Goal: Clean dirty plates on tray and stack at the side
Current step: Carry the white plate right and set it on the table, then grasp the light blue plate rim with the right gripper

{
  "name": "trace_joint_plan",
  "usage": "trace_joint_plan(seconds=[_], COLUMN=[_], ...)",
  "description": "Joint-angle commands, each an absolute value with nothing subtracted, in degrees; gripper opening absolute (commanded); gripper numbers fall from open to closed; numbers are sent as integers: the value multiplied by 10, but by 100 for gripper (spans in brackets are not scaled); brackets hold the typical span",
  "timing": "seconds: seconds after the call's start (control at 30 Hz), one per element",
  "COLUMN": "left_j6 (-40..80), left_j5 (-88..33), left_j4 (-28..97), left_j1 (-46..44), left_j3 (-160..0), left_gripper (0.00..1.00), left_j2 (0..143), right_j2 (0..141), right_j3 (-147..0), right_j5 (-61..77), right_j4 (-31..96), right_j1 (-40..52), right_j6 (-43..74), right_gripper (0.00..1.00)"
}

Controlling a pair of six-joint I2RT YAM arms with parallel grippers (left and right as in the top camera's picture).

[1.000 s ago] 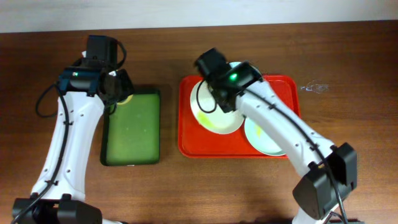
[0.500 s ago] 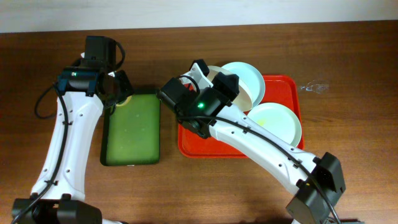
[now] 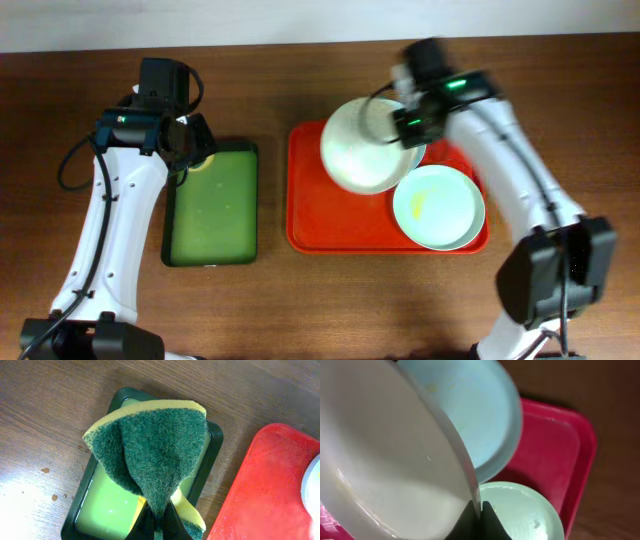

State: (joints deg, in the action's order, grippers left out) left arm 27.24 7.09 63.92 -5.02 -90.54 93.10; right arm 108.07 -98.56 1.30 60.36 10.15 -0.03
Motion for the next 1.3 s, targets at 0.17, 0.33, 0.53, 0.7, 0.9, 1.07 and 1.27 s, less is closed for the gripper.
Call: trace_joint_plan(seconds=[0.17, 0.33, 0.53, 0.7, 0.9, 1.07, 1.27], left_j6=[278, 278, 277, 277, 278, 278, 278], left_j5=[77, 77, 77, 77, 77, 77, 77], left_j4=[639, 639, 639, 639, 635, 628, 627], left_j1=[-53, -53, -53, -53, -53, -60, -68], left_j3=[-908, -908, -908, -908, -908, -908, -908], left_gripper=[0, 0, 0, 0, 0, 0, 0], left_j2=[927, 929, 930, 930, 930, 931, 932], right_j2=[1110, 1164, 1228, 1228, 1195, 1168, 1238], right_j3=[-973, -973, -973, -975, -1073, -1114, -1101], right_j5=[178, 178, 158, 158, 264, 262, 32], right_j4=[598, 564, 527, 540, 634, 634, 624], right_j1=[-265, -352, -356, -356, -313, -150, 8], right_j6=[41, 50, 50, 50, -17, -129, 37], right_gripper=[4, 4, 4, 36, 75, 96, 100])
